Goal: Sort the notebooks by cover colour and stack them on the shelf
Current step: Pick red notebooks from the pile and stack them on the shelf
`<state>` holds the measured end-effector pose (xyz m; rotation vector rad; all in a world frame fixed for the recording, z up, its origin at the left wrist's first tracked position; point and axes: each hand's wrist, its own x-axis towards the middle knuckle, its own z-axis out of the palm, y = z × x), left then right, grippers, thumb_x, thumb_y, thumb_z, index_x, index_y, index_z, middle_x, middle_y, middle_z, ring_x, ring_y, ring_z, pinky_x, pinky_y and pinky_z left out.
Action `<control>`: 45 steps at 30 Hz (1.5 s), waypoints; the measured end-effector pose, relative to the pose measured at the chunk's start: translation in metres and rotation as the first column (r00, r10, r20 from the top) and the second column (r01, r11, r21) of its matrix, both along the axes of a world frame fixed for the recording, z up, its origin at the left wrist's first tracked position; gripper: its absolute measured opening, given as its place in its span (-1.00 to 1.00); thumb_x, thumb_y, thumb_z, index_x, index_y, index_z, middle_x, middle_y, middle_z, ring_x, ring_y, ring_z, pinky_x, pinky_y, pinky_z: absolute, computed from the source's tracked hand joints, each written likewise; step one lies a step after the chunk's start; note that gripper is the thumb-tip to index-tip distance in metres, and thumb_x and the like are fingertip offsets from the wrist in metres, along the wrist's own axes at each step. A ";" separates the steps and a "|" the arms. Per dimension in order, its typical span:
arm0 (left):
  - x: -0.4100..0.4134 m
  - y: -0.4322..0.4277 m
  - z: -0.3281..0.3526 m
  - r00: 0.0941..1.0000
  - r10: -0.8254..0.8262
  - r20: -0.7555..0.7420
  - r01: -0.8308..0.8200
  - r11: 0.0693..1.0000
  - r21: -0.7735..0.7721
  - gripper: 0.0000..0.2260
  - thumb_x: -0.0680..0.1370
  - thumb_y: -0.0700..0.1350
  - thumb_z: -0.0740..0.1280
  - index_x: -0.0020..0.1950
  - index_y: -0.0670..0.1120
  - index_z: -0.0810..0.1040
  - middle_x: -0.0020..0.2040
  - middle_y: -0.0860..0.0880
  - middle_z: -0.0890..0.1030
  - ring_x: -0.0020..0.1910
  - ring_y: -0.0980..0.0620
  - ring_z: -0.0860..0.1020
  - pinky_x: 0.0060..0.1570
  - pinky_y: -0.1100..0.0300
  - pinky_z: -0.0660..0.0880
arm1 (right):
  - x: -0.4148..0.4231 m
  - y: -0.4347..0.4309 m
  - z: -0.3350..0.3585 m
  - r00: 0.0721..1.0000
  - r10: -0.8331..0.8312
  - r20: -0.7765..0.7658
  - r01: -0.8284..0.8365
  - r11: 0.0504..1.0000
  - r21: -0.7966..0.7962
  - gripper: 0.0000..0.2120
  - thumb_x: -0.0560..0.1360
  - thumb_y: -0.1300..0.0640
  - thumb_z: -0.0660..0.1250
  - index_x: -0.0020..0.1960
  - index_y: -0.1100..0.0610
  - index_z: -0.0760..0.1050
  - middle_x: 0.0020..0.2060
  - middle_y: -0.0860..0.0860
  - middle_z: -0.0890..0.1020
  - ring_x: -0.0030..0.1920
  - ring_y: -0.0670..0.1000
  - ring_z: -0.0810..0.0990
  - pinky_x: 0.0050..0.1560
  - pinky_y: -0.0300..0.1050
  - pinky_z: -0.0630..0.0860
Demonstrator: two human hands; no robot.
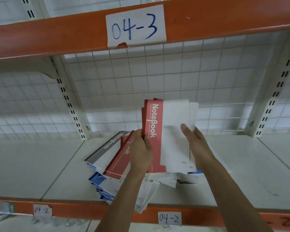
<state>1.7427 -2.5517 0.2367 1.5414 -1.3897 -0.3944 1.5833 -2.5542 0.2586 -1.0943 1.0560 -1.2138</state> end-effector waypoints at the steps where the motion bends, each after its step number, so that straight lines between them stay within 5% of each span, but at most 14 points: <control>1: -0.010 0.001 0.001 1.000 -0.018 -0.010 0.018 0.998 -0.052 -0.76 0.65 -0.14 0.09 0.28 -0.11 0.40 0.07 -0.04 0.58 -0.08 0.06 0.58 -0.15 0.29 0.55 | -0.010 -0.001 0.003 0.993 -0.024 -0.113 0.012 0.994 -0.106 -0.64 0.54 0.05 0.29 0.30 0.04 0.37 0.10 -0.02 0.60 0.09 0.03 0.59 -0.04 -0.11 0.56; 4: -0.039 0.006 0.001 0.988 -0.130 -0.082 0.118 0.983 -0.137 -0.71 0.64 -0.08 0.12 0.35 -0.07 0.33 0.16 0.01 0.53 0.06 0.09 0.57 0.03 0.22 0.57 | -0.044 0.001 0.009 0.940 -0.134 -0.315 0.069 0.975 -0.210 -0.55 0.46 0.28 0.36 0.30 0.06 0.34 0.16 0.01 0.56 0.16 0.05 0.54 0.16 0.05 0.52; 8: -0.080 0.018 0.007 0.936 -0.298 -0.186 0.284 0.954 -0.099 -0.80 0.63 -0.06 0.14 0.25 0.01 0.25 0.15 0.03 0.51 0.05 0.10 0.56 -0.06 0.31 0.57 | -0.078 0.019 0.006 0.905 -0.358 -0.229 0.282 0.909 -0.305 -0.49 0.38 0.39 0.33 0.24 0.02 0.34 0.12 0.02 0.56 0.15 0.05 0.54 0.18 0.14 0.51; 12: -0.110 0.030 0.005 0.925 -0.293 -0.243 0.267 0.954 -0.137 -0.79 0.65 -0.09 0.12 0.28 0.00 0.24 0.12 0.09 0.48 -0.03 0.25 0.52 -0.17 0.47 0.49 | -0.098 0.043 -0.002 0.898 -0.392 -0.199 0.294 0.872 -0.392 -0.46 0.40 0.47 0.27 0.26 0.02 0.31 0.13 -0.04 0.53 0.14 -0.11 0.53 0.08 -0.12 0.57; 18: -0.152 0.057 -0.018 0.922 -0.219 -0.319 0.168 0.969 -0.178 -0.83 0.63 -0.11 0.16 0.21 -0.08 0.32 0.11 -0.02 0.54 -0.01 0.05 0.58 -0.17 0.48 0.50 | -0.136 0.062 -0.024 0.916 -0.322 -0.240 0.214 0.897 -0.386 -0.48 0.41 0.51 0.23 0.24 0.06 0.36 0.10 -0.05 0.57 0.08 -0.17 0.57 -0.05 -0.29 0.54; 23: -0.180 0.067 -0.024 0.938 -0.169 -0.302 0.119 0.977 -0.178 -0.91 0.62 -0.13 0.20 0.08 -0.12 0.36 -0.03 -0.04 0.56 -0.16 0.20 0.54 -0.19 0.48 0.46 | -0.159 0.064 -0.039 0.938 -0.256 -0.236 0.169 0.928 -0.333 -0.58 0.44 0.41 0.27 0.17 0.02 0.39 0.07 -0.04 0.58 0.09 -0.08 0.58 0.05 -0.08 0.55; 28: -0.192 0.074 -0.045 0.950 -0.061 -0.307 0.057 0.998 -0.022 -0.82 0.63 -0.11 0.15 0.21 -0.14 0.32 0.14 -0.04 0.49 0.01 0.09 0.50 -0.18 0.46 0.43 | -0.166 0.061 -0.069 0.920 -0.192 -0.343 0.108 0.963 -0.248 -0.63 0.43 0.14 0.32 0.22 0.05 0.37 0.04 -0.03 0.61 0.07 -0.05 0.59 0.10 0.04 0.55; 35: -0.189 0.075 -0.044 0.963 -0.121 -0.239 0.167 0.969 0.181 -0.88 0.62 -0.25 0.09 0.12 -0.13 0.18 0.13 -0.17 0.47 -0.08 0.02 0.48 -0.26 0.30 0.45 | -0.168 0.059 -0.079 0.878 -0.218 -0.427 0.124 0.964 -0.237 -0.84 0.55 0.19 0.23 0.09 0.23 0.38 -0.25 -0.02 0.52 -0.18 -0.01 0.52 -0.11 -0.11 0.42; 38: -0.190 0.080 -0.038 0.964 -0.171 -0.203 0.201 0.970 0.139 -0.86 0.63 -0.25 0.08 0.15 -0.12 0.17 0.14 -0.13 0.46 -0.03 0.03 0.48 -0.18 0.30 0.45 | -0.171 0.062 -0.073 0.866 -0.261 -0.425 0.148 0.948 -0.281 -0.80 0.55 0.19 0.22 0.11 0.28 0.37 -0.32 0.07 0.52 -0.27 -0.01 0.51 -0.20 -0.11 0.46; 41: -0.195 0.081 -0.028 0.961 -0.201 -0.189 0.217 0.974 0.070 -0.82 0.62 -0.28 0.09 0.19 -0.10 0.18 0.11 -0.03 0.43 0.01 0.05 0.46 -0.07 0.27 0.42 | -0.175 0.067 -0.070 0.872 -0.300 -0.388 0.195 0.938 -0.287 -0.76 0.54 0.13 0.23 0.11 0.27 0.37 -0.34 0.04 0.52 -0.29 -0.03 0.51 -0.20 -0.09 0.48; 45: -0.195 0.076 -0.037 0.957 -0.242 -0.159 0.267 0.949 0.168 -0.83 0.62 -0.26 0.09 0.19 -0.11 0.19 0.12 -0.03 0.45 -0.01 0.07 0.49 -0.15 0.33 0.43 | -0.179 0.071 -0.072 0.854 -0.328 -0.403 0.230 0.934 -0.273 -0.82 0.50 0.13 0.23 0.05 0.21 0.39 -0.27 0.00 0.56 -0.24 -0.05 0.55 -0.14 -0.11 0.48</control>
